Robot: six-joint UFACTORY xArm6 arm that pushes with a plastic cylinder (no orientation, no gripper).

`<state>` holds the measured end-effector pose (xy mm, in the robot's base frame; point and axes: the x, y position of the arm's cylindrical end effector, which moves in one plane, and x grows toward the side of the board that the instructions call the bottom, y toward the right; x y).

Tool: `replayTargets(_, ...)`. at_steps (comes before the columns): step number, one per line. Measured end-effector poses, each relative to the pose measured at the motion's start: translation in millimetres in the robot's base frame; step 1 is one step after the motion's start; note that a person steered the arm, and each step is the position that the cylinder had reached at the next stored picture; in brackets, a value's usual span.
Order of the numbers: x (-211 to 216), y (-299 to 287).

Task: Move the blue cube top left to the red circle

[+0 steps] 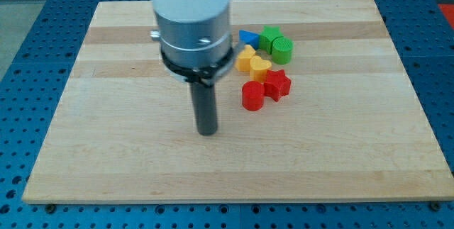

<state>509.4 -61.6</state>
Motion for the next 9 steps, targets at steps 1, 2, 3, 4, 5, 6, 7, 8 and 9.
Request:
replayTargets(1, -26.1, -31.5)
replayTargets(2, -45.1, -54.3)
replayTargets(3, -48.1, -57.5)
replayTargets(4, -48.1, -57.5)
replayTargets(5, -61.8, -57.4)
replayTargets(6, -87.0, -57.4)
replayTargets(7, -97.7, -60.8)
replayTargets(8, -119.1, -73.8)
replayTargets(9, -155.1, -90.1)
